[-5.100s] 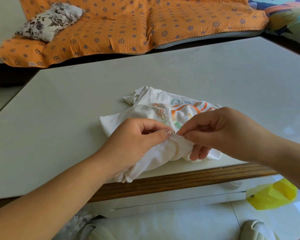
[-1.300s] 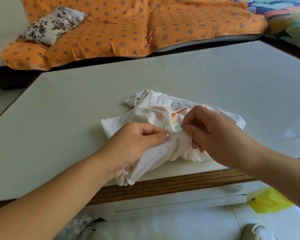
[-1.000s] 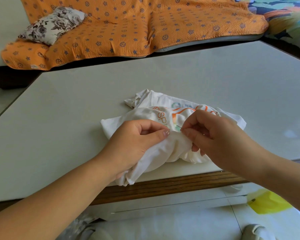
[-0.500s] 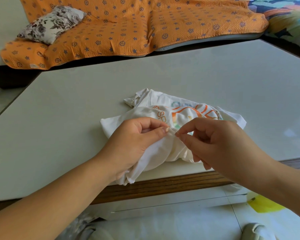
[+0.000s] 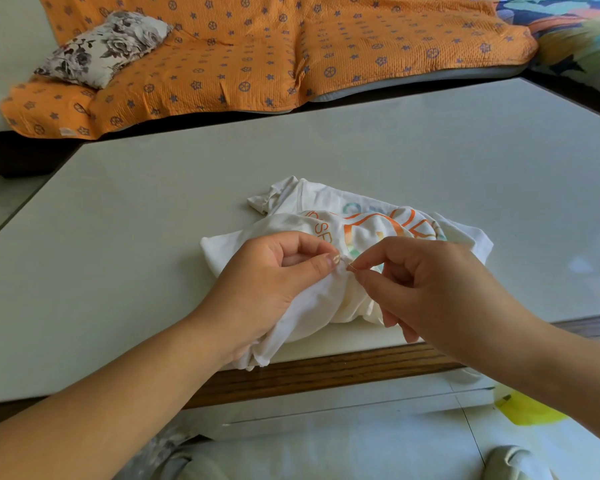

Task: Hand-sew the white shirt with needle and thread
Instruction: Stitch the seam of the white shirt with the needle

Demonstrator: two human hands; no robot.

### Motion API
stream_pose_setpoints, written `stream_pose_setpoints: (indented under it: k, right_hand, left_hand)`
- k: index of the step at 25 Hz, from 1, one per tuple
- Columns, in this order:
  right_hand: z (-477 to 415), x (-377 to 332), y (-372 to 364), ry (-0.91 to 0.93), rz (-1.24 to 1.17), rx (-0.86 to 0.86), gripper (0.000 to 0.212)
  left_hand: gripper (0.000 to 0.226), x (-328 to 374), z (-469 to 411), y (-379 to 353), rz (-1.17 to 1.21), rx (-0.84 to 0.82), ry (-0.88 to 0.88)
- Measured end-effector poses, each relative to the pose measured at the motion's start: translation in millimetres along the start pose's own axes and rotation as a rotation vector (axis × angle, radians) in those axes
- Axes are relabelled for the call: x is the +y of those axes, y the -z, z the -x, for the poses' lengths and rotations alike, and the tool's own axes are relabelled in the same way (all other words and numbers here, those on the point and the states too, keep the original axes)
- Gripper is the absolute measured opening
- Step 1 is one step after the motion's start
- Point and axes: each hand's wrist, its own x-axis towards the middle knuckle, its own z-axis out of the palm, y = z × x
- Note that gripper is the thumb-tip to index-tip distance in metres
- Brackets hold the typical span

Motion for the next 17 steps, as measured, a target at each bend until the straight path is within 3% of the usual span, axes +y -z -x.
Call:
stream_pose_setpoints:
  k: [10,17]
  right_hand:
    - [-4.8,-2.2,-8.7,-0.005,0.026,0.052,0.015]
    - [-6.5,0.5,-8.4,-0.058,-0.231,0.018,0.004]
  left_hand:
    - [0.003,-4.7,5.5,-7.1,-0.200,0.058,-0.126]
    - [0.016,-4.0,6.7,-6.4,-0.250,0.007,-0.162]
